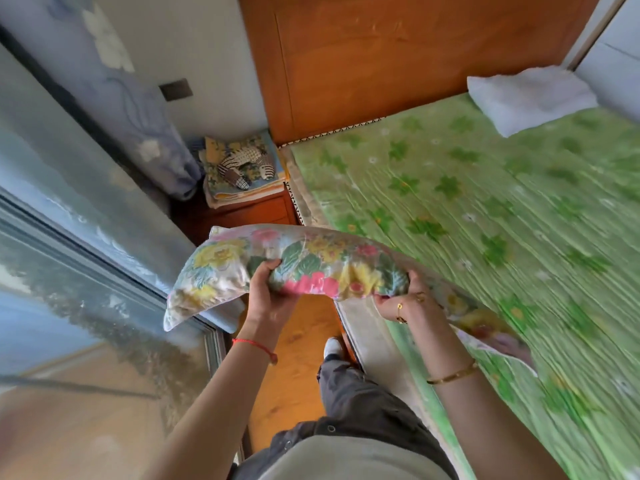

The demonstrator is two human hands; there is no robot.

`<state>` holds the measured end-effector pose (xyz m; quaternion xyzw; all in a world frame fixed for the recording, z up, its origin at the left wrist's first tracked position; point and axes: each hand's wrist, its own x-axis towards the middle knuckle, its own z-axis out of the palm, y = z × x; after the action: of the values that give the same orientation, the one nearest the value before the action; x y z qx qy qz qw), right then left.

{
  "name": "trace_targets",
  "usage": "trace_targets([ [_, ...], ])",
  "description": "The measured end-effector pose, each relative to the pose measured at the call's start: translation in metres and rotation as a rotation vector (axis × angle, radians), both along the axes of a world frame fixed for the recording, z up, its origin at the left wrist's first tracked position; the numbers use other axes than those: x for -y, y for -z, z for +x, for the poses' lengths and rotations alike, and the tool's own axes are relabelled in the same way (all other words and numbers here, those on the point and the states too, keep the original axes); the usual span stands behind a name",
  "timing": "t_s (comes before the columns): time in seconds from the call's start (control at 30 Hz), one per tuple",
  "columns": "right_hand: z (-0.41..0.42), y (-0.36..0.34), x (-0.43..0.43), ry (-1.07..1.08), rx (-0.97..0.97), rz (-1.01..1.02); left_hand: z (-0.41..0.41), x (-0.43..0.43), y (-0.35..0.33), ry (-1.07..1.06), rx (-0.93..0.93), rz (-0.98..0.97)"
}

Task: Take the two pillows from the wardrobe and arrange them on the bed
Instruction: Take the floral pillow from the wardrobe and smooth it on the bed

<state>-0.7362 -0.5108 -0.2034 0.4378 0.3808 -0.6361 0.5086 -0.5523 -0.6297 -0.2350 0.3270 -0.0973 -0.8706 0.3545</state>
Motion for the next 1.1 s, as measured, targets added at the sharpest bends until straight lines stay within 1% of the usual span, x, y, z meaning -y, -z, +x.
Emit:
trace_targets([
  [0.13, -0.049, -0.005, 0.068, 0.045, -0.016, 0.026, -0.051, 0.069, -0.008, 0.018, 0.015, -0.009],
  [0.3, -0.111, -0.012, 0.142, -0.01, -0.072, 0.019, -0.114, 0.145, -0.014, 0.009, 0.004, -0.03],
  [0.47, -0.164, -0.02, 0.202, 0.021, -0.079, 0.022, -0.171, 0.207, -0.017, 0.024, -0.024, -0.044],
  [0.67, -0.224, -0.018, 0.263, 0.058, -0.083, 0.028, -0.234, 0.275, -0.013, 0.061, 0.004, -0.069],
  [0.87, -0.294, 0.005, 0.325, 0.089, -0.035, -0.028, -0.298, 0.338, 0.002, 0.021, 0.016, -0.023],
  [1.0, -0.348, 0.01, 0.375, -0.004, -0.1, -0.016, -0.349, 0.382, 0.014, -0.023, 0.045, 0.056],
  [1.1, -0.393, 0.018, 0.42, -0.029, -0.147, 0.021, -0.39, 0.418, 0.023, -0.054, 0.05, 0.11],
])
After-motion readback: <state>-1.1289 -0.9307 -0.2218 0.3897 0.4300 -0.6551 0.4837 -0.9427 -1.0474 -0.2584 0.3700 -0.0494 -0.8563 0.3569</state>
